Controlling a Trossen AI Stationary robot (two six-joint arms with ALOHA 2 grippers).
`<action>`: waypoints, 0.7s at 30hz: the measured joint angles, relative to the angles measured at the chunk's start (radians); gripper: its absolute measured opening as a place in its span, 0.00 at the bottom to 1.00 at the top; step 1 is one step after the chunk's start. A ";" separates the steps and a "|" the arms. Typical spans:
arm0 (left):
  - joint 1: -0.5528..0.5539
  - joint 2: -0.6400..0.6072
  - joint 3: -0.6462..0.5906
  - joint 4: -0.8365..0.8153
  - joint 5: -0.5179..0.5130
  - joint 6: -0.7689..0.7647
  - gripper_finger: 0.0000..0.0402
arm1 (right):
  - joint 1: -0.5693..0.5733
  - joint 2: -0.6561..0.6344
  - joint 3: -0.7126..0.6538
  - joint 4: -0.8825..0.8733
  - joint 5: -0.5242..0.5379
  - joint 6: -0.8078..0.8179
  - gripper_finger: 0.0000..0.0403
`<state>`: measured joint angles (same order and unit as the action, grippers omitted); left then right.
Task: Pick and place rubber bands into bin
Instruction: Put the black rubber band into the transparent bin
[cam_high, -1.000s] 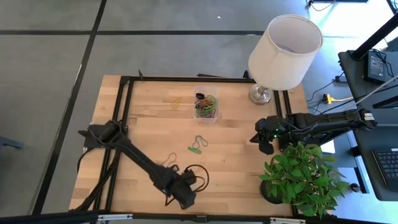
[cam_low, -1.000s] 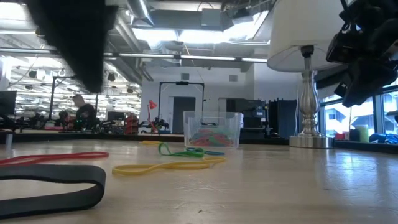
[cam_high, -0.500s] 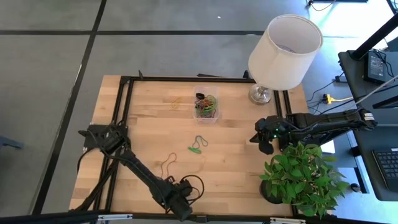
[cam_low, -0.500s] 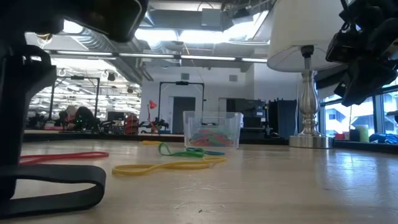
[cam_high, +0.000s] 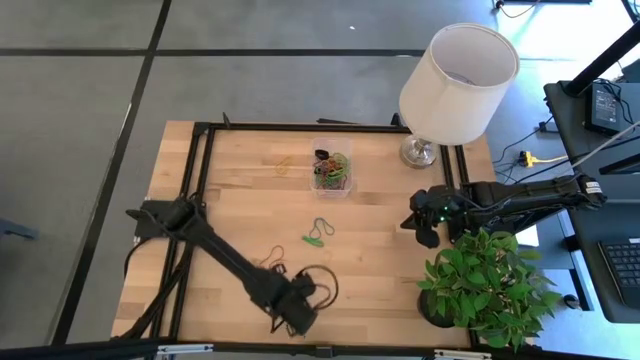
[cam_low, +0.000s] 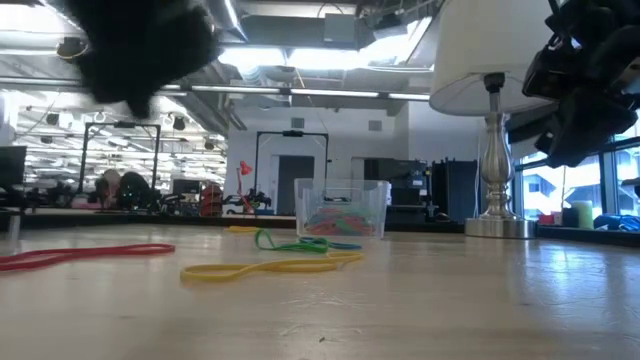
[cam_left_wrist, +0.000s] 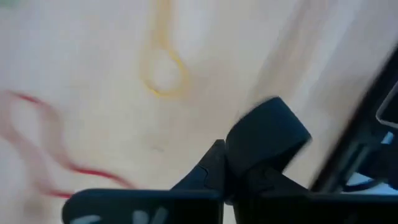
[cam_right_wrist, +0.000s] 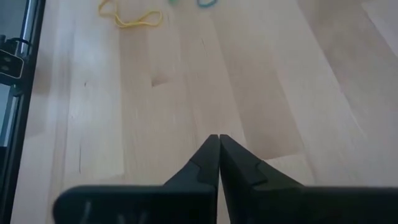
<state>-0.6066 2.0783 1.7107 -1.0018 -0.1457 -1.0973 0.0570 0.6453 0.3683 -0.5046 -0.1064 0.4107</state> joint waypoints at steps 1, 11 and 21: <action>0.017 -0.019 0.015 -0.042 -0.021 0.030 0.01 | 0.000 0.000 0.000 0.007 0.000 0.000 0.04; 0.359 -0.236 0.069 -0.228 -0.210 0.573 0.01 | -0.001 0.001 0.000 0.193 0.001 -0.003 0.04; 0.838 -0.180 0.069 0.056 0.022 1.197 0.01 | -0.001 0.001 0.000 0.225 0.143 0.030 0.04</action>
<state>0.2310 1.8980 1.7794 -0.9462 -0.1237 0.0993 0.0563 0.6460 0.3687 -0.2798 0.0366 0.4406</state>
